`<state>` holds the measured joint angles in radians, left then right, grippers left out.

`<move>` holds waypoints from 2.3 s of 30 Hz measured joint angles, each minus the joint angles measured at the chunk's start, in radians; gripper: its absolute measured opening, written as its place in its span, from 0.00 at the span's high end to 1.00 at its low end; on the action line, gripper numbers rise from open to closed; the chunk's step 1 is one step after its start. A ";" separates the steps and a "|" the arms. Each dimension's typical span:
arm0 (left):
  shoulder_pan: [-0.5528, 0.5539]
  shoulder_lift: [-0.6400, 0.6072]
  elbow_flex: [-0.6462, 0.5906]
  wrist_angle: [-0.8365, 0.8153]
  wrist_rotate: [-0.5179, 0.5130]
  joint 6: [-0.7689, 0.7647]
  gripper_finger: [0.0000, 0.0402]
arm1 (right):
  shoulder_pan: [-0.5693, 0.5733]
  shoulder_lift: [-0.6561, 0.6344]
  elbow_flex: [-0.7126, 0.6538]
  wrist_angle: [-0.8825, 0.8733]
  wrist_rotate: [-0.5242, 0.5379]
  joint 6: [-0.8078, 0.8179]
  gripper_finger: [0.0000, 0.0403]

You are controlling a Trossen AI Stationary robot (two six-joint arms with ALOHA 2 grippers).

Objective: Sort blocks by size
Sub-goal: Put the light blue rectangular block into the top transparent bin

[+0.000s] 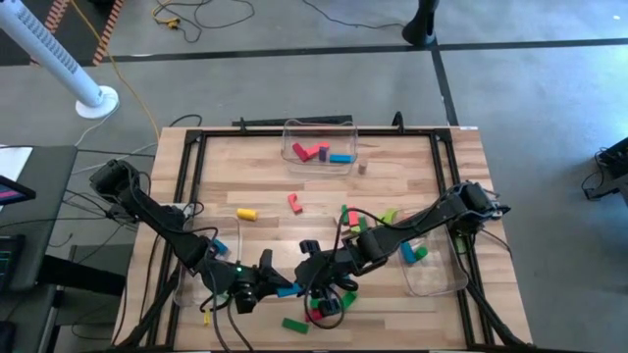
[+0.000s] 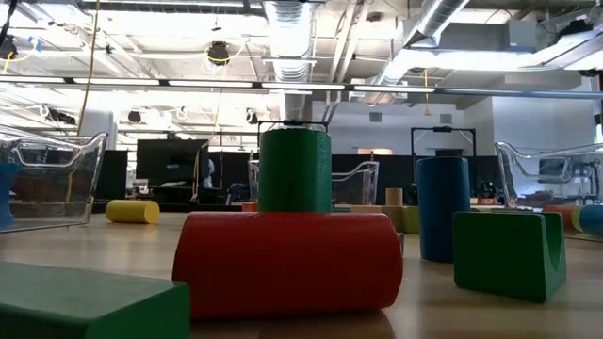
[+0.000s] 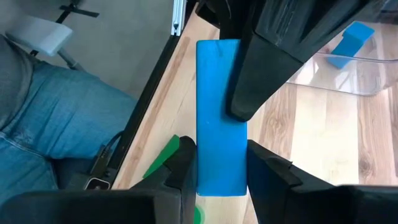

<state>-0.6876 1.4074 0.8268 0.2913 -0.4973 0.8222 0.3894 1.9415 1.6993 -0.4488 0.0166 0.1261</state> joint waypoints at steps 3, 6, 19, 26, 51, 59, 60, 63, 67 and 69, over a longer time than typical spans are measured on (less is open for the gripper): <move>0.000 0.000 0.000 0.000 0.000 -0.002 0.81 | -0.001 0.000 0.000 -0.002 0.000 0.003 0.66; 0.000 0.000 0.000 -0.001 0.000 -0.007 0.80 | -0.004 0.000 0.000 -0.004 0.000 0.004 0.66; 0.000 0.000 0.000 -0.004 0.037 -0.032 0.80 | -0.013 0.000 0.000 -0.007 -0.007 0.023 0.66; 0.000 0.000 0.000 -0.008 0.042 -0.026 0.77 | -0.029 0.000 0.000 -0.011 -0.031 0.023 0.66; -0.002 0.000 0.000 -0.025 -0.058 -0.015 0.68 | -0.046 0.000 0.000 -0.021 -0.038 0.024 0.66; -0.021 0.000 0.002 -0.035 -0.067 0.011 0.86 | -0.046 0.000 0.000 -0.021 -0.048 0.027 0.66; -0.021 0.000 0.002 -0.041 -0.068 0.011 0.86 | -0.046 0.000 0.000 -0.023 -0.048 0.027 0.66; -0.021 0.000 0.002 -0.044 -0.069 0.007 0.86 | -0.046 0.000 -0.001 -0.023 -0.047 0.027 0.66; -0.021 0.000 0.002 -0.042 -0.069 0.001 0.86 | -0.046 0.000 -0.001 -0.023 -0.045 0.026 0.64; -0.020 0.000 0.002 -0.037 -0.075 -0.009 0.86 | -0.045 0.000 -0.001 -0.026 -0.041 0.025 0.61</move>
<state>-0.7081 1.4071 0.8291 0.2538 -0.5722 0.8136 0.3443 1.9419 1.6985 -0.4746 -0.0245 0.1506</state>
